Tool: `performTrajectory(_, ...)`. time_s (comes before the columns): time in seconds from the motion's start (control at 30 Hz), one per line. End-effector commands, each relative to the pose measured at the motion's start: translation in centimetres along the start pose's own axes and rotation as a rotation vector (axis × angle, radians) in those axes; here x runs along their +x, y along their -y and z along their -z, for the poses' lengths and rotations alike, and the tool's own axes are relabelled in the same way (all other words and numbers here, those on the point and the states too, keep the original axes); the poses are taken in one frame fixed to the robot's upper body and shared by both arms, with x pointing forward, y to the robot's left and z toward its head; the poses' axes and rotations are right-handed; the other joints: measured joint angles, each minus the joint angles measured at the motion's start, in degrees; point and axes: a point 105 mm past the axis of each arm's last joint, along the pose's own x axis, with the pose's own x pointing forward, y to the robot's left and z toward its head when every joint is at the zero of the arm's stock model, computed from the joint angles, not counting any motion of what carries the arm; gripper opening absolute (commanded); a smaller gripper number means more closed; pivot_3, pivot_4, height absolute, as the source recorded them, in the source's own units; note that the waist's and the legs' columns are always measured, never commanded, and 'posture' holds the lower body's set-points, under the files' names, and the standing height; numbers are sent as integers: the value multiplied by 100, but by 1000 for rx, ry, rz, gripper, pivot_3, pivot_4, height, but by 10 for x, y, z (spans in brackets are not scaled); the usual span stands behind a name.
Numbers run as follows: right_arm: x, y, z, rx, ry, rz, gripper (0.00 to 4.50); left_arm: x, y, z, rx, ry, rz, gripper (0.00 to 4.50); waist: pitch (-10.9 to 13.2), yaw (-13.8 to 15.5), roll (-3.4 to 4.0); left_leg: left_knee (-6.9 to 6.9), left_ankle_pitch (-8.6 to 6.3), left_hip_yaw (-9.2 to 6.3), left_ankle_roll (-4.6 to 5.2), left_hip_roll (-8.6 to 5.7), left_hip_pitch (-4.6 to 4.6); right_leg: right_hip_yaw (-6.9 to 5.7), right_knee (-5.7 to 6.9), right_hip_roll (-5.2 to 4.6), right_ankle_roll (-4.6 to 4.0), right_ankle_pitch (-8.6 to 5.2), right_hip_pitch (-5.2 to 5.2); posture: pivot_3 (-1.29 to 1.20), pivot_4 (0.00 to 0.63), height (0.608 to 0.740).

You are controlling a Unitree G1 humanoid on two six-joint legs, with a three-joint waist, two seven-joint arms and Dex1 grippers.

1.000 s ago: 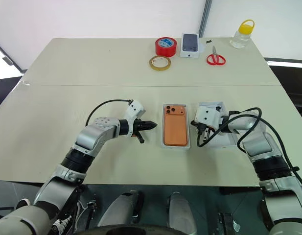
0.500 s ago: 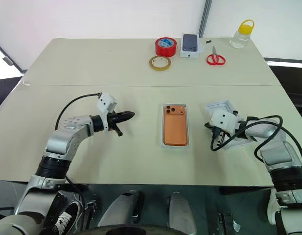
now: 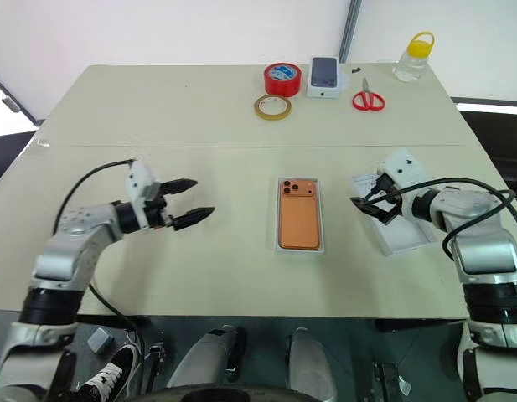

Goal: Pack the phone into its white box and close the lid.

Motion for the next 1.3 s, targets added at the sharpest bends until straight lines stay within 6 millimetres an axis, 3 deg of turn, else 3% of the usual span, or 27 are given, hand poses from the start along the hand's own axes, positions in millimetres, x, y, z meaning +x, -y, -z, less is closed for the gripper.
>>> performTrajectory(0.03,-13,-5,-11,45,108,105,4489,-8,-1,-18,109,88,-6,4439,0,11,-1,3,-2,0,3,0,0,0,0,-1,0,0,3,0,150,740)
performTrajectory(0.13,-21,-12,6,44,87,162,4489,-10,0,-19,153,109,-20,4439,0,31,0,2,-7,0,10,-9,-3,-3,-6,-11,2,-1,4,0,150,740)
performTrajectory(0.3,-24,-15,15,93,-2,218,4489,-12,9,-21,188,123,16,4439,3,-35,6,10,-9,10,16,-11,0,5,0,-13,3,1,3,0,150,740)
performTrajectory(0.57,-18,-28,11,167,-201,100,4489,-13,18,-17,234,108,116,4439,6,-80,11,4,-9,9,16,-5,3,1,0,-8,1,0,3,0,150,740)
performTrajectory(0.67,-15,-32,7,175,-258,51,4489,-14,22,-13,173,102,158,4439,6,-104,12,4,-9,8,16,-5,2,0,-1,-9,1,0,4,0,150,740)
performTrajectory(0.87,-10,-21,7,244,-335,60,4489,-13,22,-15,144,117,156,4439,7,-125,11,5,-10,8,17,-6,0,-1,-2,-10,1,0,4,0,150,740)
performTrajectory(1.1,-3,-29,-1,277,-407,-14,4489,-9,23,-18,138,141,131,4439,7,-137,12,5,-10,8,17,-6,0,-1,0,-10,2,0,1,0,150,740)
performTrajectory(1.3,2,-16,0,281,-482,27,4489,-5,25,-20,129,160,118,4439,8,-130,12,6,-10,8,17,-8,-2,-1,-1,-12,2,0,1,0,150,740)
